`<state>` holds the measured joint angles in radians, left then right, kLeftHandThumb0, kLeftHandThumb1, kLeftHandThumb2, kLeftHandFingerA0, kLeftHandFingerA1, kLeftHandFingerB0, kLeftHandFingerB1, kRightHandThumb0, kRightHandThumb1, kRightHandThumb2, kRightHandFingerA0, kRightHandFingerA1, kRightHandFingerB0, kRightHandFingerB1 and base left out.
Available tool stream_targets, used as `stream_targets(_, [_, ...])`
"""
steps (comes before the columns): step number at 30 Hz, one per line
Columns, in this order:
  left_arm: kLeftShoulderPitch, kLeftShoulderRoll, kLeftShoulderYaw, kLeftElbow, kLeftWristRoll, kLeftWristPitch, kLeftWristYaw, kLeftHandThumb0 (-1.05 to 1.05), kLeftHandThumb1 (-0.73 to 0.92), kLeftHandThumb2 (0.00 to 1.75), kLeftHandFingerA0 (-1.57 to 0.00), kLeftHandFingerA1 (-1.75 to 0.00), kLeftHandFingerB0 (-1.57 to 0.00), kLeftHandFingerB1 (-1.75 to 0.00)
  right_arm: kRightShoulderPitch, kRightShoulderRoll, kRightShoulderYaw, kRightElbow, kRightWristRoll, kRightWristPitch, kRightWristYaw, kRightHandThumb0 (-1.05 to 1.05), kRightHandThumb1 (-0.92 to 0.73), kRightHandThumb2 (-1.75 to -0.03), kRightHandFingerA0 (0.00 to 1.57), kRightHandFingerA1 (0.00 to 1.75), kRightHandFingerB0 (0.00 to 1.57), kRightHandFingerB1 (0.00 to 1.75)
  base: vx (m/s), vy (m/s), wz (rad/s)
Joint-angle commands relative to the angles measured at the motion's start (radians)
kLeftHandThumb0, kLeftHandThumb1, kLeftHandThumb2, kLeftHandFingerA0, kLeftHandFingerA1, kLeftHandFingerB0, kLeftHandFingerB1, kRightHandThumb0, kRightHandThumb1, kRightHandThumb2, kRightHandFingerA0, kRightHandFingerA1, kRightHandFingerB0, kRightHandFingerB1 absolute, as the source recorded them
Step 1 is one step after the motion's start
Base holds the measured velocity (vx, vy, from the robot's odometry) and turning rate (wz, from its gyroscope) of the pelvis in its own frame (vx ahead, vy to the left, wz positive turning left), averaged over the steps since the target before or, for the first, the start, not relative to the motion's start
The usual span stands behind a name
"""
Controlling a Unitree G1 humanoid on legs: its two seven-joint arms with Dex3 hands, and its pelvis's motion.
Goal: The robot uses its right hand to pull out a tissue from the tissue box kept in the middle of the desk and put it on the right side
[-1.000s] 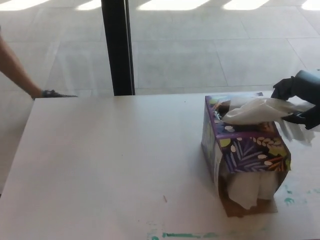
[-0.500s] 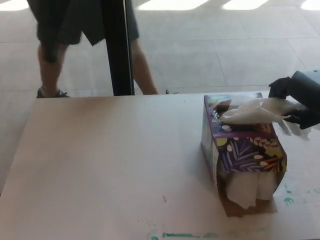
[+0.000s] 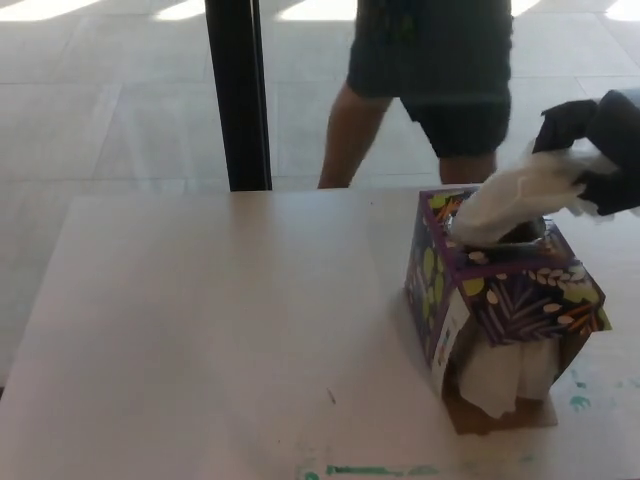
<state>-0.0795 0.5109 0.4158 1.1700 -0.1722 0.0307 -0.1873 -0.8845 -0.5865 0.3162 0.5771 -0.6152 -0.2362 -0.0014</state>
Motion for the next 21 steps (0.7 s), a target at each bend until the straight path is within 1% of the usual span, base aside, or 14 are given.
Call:
stream_targets(1, [0.015, 0.010, 0.003, -0.010, -0.009, -0.015, 0.008, -1.05, 0.83, 0.98, -0.68, -0.61, -0.46, -0.83, -0.040, 0.006, -0.045, -0.006, 0.016, 0.019, -0.008, -0.26, -0.59, -0.90, 0.93, 1.59, 0.83, 0.78, 0.00, 0.000, 0.00])
stream_targets(3, [0.017, 0.012, 0.004, -0.005, -0.009, -0.018, 0.005, -1.05, 0.83, 0.98, -0.66, -0.59, -0.45, -0.82, -0.050, 0.009, -0.058, -0.001, 0.012, 0.026, -0.017, -0.25, -0.57, -0.92, 0.95, 1.59, 0.87, 0.81, 0.00, 0.000, 0.00])
stream_targets(4, [0.019, 0.013, 0.006, -0.003, -0.011, -0.022, 0.001, -1.05, 0.82, 0.97, -0.68, -0.61, -0.46, -0.82, -0.056, 0.008, -0.066, 0.006, 0.014, 0.021, -0.023, -0.26, -0.59, -0.94, 1.03, 1.67, 0.92, 0.90, 0.00, 0.000, 0.00])
stream_targets(6, [0.015, 0.014, 0.008, 0.009, -0.012, -0.026, 0.001, -1.05, 0.82, 0.97, -0.67, -0.60, -0.46, -0.82, -0.071, 0.007, -0.083, 0.021, 0.019, 0.034, -0.019, -0.29, -0.54, -0.90, 1.01, 1.67, 0.93, 0.94, 0.00, 0.000, 0.00])
stream_targets(7, [0.015, 0.015, 0.008, 0.009, -0.012, -0.025, 0.000, -1.05, 0.82, 0.97, -0.67, -0.60, -0.46, -0.82, -0.079, 0.005, -0.090, 0.026, 0.021, 0.048, -0.011, -0.28, -0.60, -0.91, 0.92, 1.60, 0.85, 0.84, 0.00, 0.000, 0.00])
stream_targets(9, [0.018, 0.018, 0.011, 0.006, -0.015, -0.021, 0.001, -1.05, 0.82, 0.98, -0.67, -0.61, -0.46, -0.84, -0.120, -0.006, -0.135, 0.074, 0.058, 0.067, 0.000, -0.34, -0.58, -0.82, 0.98, 1.75, 0.86, 0.88, 0.00, 0.000, 0.00])
stream_targets(10, [0.020, 0.017, 0.014, 0.003, -0.019, -0.022, -0.003, -1.05, 0.82, 0.98, -0.67, -0.61, -0.46, -0.84, -0.127, -0.010, -0.141, 0.084, 0.060, 0.067, 0.000, -0.34, -0.58, -0.82, 0.98, 1.75, 0.86, 0.88, 0.00, 0.000, 0.00])
stream_targets(11, [0.020, 0.017, 0.016, 0.005, -0.020, -0.020, -0.007, -1.05, 0.81, 0.97, -0.66, -0.61, -0.45, -0.85, -0.134, -0.009, -0.152, 0.099, 0.063, 0.063, -0.006, -0.29, -0.58, -0.93, 0.93, 1.65, 0.85, 0.87, 0.00, 0.000, 0.00])
stream_targets(14, [0.018, 0.018, 0.013, 0.014, -0.015, -0.021, -0.007, -1.05, 0.82, 0.98, -0.66, -0.60, -0.44, -0.82, -0.157, -0.005, -0.212, 0.120, 0.096, 0.118, -0.012, -0.30, -0.60, -0.90, 0.91, 1.65, 0.86, 0.87, 0.00, 0.000, 0.00])
stream_targets(15, [0.021, 0.018, 0.009, 0.006, -0.012, -0.017, -0.007, -1.05, 0.83, 0.98, -0.66, -0.59, -0.45, -0.82, -0.166, -0.014, -0.270, 0.148, 0.132, 0.114, -0.057, -0.22, -0.53, -1.00, 0.99, 1.61, 0.89, 1.12, 0.00, 0.000, 0.00])
stream_targets(16, [0.019, 0.018, 0.008, 0.006, -0.011, -0.016, -0.004, -1.05, 0.83, 0.98, -0.66, -0.58, -0.45, -0.82, -0.170, -0.013, -0.295, 0.151, 0.143, 0.118, -0.076, -0.21, -0.53, -1.02, 1.00, 1.62, 0.89, 1.18, 0.00, 0.000, 0.00])
stream_targets(17, [0.019, 0.018, 0.007, 0.006, -0.010, -0.015, -0.002, -1.05, 0.83, 0.98, -0.66, -0.58, -0.45, -0.82, -0.171, -0.012, -0.304, 0.152, 0.145, 0.120, -0.082, -0.21, -0.53, -1.02, 1.00, 1.62, 0.89, 1.18, 0.00, 0.000, 0.00])
stream_targets(18, [0.015, 0.017, 0.015, 0.005, -0.019, -0.004, 0.002, -1.05, 0.82, 0.98, -0.67, -0.60, -0.45, -0.81, -0.176, -0.012, -0.329, 0.155, 0.153, 0.140, -0.085, -0.19, -0.55, -1.01, 1.03, 1.50, 0.87, 1.14, 0.00, 0.000, 0.00])
stream_targets(21, [0.016, 0.017, 0.012, 0.010, -0.014, -0.013, 0.004, -1.05, 0.82, 0.98, -0.67, -0.59, -0.46, -0.82, -0.188, -0.024, -0.362, 0.160, 0.163, 0.189, -0.059, -0.19, -0.59, -0.96, 1.03, 1.48, 0.82, 1.28, 0.00, 0.000, 0.00])
